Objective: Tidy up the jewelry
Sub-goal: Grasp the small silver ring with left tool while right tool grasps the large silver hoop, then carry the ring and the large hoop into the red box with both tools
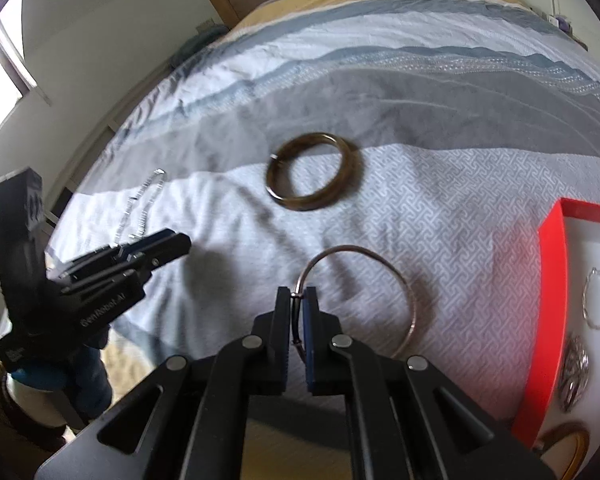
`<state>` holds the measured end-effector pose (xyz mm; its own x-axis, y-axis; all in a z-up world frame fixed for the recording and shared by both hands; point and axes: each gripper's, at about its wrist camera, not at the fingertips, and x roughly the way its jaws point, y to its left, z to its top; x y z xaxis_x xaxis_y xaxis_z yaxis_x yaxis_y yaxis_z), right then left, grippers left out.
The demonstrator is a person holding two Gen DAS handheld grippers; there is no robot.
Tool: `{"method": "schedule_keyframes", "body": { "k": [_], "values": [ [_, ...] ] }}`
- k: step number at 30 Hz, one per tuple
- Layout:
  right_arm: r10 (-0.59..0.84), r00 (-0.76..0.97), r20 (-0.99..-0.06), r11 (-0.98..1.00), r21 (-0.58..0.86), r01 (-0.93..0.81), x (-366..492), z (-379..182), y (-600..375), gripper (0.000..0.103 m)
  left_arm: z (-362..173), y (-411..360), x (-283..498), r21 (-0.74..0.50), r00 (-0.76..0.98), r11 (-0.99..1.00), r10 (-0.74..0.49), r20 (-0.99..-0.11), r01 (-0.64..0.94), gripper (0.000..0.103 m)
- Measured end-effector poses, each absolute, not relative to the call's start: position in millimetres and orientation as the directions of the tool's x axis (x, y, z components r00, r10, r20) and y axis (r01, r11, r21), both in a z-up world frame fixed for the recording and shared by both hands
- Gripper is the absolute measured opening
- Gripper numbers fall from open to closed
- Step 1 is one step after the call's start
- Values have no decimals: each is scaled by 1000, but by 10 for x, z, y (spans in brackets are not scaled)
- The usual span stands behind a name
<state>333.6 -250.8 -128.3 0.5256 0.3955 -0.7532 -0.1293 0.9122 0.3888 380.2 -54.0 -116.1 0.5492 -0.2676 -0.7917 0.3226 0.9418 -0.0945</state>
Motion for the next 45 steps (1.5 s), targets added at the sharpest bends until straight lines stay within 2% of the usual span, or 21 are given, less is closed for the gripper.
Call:
{"method": "schedule_keyframes", "body": {
  "k": [11,16,22,33,45],
  "values": [
    [436,606,-666,884,442,-150,2855,-652,-2563,5,-541,-521,3348,-74,601,942,-268,-753,327,19],
    [405,650,-643,895,425,-137,2575,-390,-2786,5,-257,-780,3115,-83,615,927,-308,-726,366,19],
    [326,675,-662,922,382,-70,2255,-294,-3339,5,-144,-1325,2849,-114,586,889,-384,-713,444,19],
    [232,615,-753,941,334,54,2030,-731,-4332,5,-478,-2568,2462,-159,443,794,-479,-758,587,19],
    [236,523,-819,944,321,76,2085,-1346,-4679,6,-1128,-3417,2354,-111,326,743,-416,-849,660,20]
  ]
}}
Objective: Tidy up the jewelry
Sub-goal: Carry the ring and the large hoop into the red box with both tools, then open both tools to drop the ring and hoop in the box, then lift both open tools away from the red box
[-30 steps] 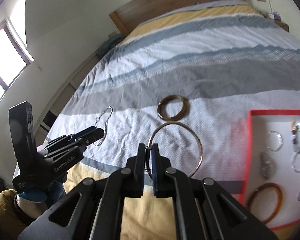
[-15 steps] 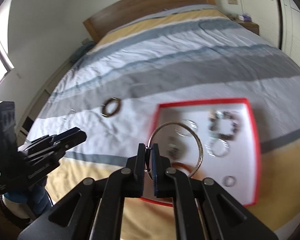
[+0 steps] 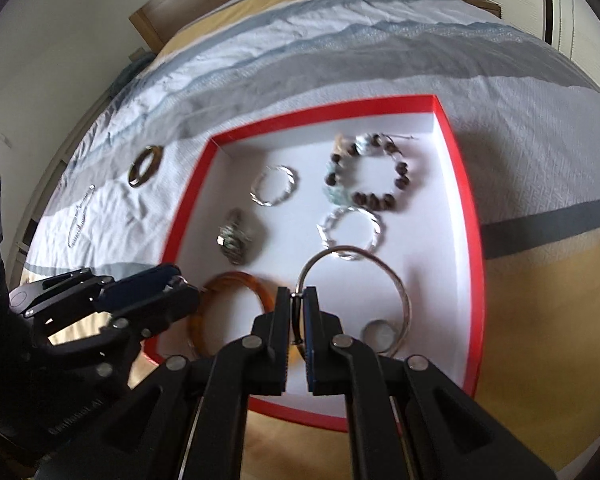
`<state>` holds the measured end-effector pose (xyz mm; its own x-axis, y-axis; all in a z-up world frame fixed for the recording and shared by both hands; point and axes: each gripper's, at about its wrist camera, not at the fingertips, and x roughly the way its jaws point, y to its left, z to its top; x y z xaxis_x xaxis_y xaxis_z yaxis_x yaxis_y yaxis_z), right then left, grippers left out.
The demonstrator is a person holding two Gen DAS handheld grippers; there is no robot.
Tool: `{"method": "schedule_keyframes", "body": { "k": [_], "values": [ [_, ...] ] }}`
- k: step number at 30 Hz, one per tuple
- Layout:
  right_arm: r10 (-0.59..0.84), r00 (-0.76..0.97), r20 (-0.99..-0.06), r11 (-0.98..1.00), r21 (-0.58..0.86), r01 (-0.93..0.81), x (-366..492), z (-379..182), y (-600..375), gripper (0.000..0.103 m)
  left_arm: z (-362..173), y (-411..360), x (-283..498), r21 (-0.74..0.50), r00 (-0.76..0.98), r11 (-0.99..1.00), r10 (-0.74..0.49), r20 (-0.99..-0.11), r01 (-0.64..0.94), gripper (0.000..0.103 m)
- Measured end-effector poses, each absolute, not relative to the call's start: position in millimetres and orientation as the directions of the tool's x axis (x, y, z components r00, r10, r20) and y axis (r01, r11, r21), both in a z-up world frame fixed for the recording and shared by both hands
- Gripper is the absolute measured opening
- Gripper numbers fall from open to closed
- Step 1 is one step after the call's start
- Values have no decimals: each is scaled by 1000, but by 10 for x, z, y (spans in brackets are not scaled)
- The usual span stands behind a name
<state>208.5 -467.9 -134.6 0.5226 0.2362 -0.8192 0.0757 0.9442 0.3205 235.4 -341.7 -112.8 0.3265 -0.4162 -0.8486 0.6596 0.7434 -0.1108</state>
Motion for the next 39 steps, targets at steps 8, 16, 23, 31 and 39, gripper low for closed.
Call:
{"method": "schedule_keyframes", "body": {
  "k": [8,16,23,31,39],
  "values": [
    [232,475,-849,948,307,86,2096,-1517,-4770,6,-1457,-3592,2374,-99,279,744,-366,-888,660,19],
    [223,473,-853,948,302,97,2076,-1505,-4769,7,-1494,-3596,2453,-128,271,761,-376,-886,636,20],
    [197,479,-856,952,284,115,2016,-1440,-4811,13,-1407,-3492,2466,-139,265,768,-376,-888,625,34],
    [177,497,-849,955,271,123,1889,-1257,-4808,28,-1153,-3365,2343,-153,283,769,-401,-871,620,38],
    [138,524,-841,958,247,144,1693,-1008,-4749,34,-717,-3098,2081,-163,365,775,-458,-811,610,38]
  ]
}}
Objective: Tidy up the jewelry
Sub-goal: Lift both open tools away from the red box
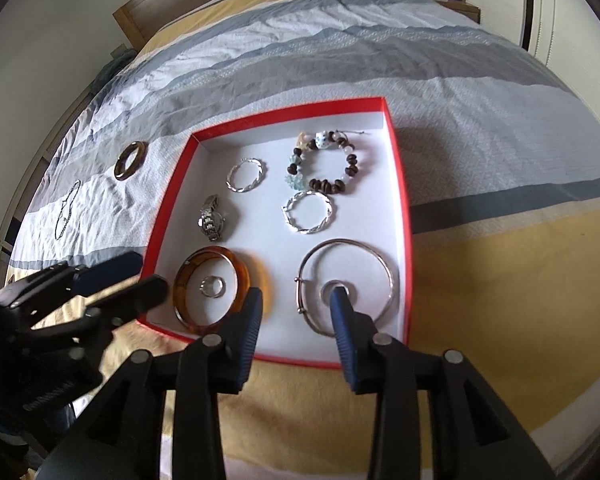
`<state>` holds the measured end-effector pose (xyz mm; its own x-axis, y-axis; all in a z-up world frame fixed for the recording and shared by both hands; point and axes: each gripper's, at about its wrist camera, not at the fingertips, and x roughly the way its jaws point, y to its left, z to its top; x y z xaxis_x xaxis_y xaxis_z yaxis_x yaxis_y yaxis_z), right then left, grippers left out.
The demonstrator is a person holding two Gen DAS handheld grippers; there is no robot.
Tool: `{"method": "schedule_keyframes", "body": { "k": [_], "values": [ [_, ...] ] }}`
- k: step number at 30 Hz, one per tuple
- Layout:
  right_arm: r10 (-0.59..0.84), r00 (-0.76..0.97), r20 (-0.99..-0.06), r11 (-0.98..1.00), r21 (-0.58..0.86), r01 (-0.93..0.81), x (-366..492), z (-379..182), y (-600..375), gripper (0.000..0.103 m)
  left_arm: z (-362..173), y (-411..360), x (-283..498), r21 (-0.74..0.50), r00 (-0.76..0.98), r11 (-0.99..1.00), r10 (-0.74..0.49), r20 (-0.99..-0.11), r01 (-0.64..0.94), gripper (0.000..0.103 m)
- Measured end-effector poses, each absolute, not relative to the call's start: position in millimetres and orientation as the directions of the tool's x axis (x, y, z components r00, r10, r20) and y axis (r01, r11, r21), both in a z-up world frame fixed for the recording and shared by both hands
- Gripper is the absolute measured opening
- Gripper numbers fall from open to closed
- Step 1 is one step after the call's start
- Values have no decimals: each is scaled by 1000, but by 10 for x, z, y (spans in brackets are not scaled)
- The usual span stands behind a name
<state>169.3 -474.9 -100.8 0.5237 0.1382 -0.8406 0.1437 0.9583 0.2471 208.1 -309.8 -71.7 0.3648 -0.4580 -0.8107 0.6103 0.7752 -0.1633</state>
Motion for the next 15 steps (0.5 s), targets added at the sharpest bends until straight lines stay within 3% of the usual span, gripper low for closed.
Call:
{"method": "schedule_keyframes", "body": {
  "k": [8,15],
  "values": [
    [98,572,-814,961,227,157,1455,-632,-4567,35,-375,-2817,1871,-141,406,791,-448,-797,596,39],
    [77,617,-783,965,214,151,1211,-278,-4299,37,-41,-2384,1638,-156,489,814,-476,-731,559,39]
  ]
}}
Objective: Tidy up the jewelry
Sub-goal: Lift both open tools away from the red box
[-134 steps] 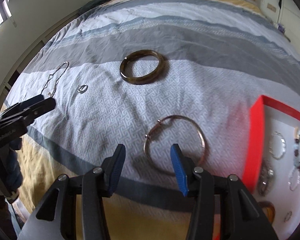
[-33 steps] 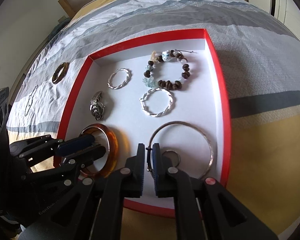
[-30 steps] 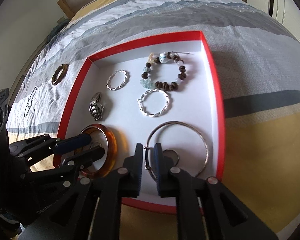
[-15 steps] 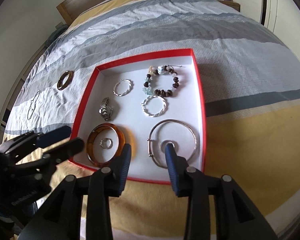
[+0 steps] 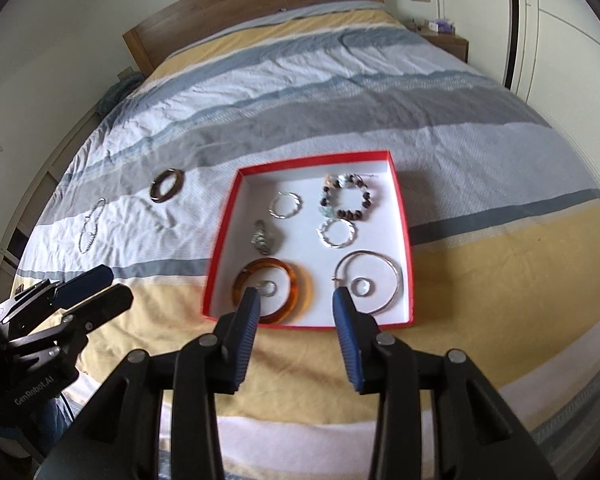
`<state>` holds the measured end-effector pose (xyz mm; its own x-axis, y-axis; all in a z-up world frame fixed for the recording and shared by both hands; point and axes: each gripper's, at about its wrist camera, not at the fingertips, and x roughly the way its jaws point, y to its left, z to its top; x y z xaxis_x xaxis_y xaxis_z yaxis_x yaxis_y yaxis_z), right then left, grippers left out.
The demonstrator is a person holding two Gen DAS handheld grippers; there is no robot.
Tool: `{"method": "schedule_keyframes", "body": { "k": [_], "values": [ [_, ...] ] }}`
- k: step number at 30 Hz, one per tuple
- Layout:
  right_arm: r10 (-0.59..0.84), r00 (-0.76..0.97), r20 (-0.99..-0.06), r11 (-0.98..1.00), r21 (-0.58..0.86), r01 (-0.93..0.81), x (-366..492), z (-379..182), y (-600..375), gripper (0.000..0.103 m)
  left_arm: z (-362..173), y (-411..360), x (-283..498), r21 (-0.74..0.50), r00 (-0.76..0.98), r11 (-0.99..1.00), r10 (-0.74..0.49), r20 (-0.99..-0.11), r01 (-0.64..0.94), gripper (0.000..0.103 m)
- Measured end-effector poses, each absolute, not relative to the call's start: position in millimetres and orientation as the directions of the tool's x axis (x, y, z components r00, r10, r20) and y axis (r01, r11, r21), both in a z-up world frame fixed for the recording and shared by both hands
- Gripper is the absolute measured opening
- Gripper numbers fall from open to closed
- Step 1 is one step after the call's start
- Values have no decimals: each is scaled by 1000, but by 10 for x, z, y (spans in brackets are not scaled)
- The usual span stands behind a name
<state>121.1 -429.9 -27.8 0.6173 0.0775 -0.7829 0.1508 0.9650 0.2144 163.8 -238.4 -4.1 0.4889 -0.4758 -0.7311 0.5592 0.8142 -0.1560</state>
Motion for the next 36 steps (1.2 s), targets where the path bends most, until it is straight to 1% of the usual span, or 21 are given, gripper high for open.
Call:
{"method": "schedule_keyframes", "body": {
  "k": [4,11,19,22,24,26,29,30,32,34,36],
  "values": [
    [79,638,-766,969,210,132,1062,-112,-4102,37,143,-2165,1479,-163,531,823,-489,-692,544,39],
    [71,673,-736,981,173,85,793,181,-3643,38,324,-1801,1188,-169,543,827,-492,-681,537,41],
    [55,729,-682,990,130,47,537,437,-3197,38,474,-1204,940,-174,640,866,-469,-609,469,42],
    [53,734,-677,991,126,46,497,468,-3118,38,472,-981,901,-185,656,884,-445,-610,429,42],
    [47,737,-674,992,116,43,463,487,-3065,38,429,-844,889,-184,657,898,-420,-627,399,48],
    [51,740,-670,992,117,37,426,501,-3024,38,380,-705,871,-185,659,910,-398,-638,371,49],
    [58,744,-666,993,118,28,390,510,-2984,45,303,-435,824,-188,674,927,-365,-642,323,54],
    [62,745,-665,992,121,26,386,507,-2980,46,272,-331,810,-185,681,935,-348,-644,302,55],
    [73,743,-665,991,134,22,401,490,-2962,46,231,-176,797,-182,686,944,-325,-651,275,56],
    [84,741,-667,989,144,17,449,458,-2940,46,181,-6,798,-173,690,957,-288,-665,233,60],
    [95,735,-671,989,148,8,500,422,-2908,46,127,152,799,-165,693,967,-253,-675,192,61]
  ]
}}
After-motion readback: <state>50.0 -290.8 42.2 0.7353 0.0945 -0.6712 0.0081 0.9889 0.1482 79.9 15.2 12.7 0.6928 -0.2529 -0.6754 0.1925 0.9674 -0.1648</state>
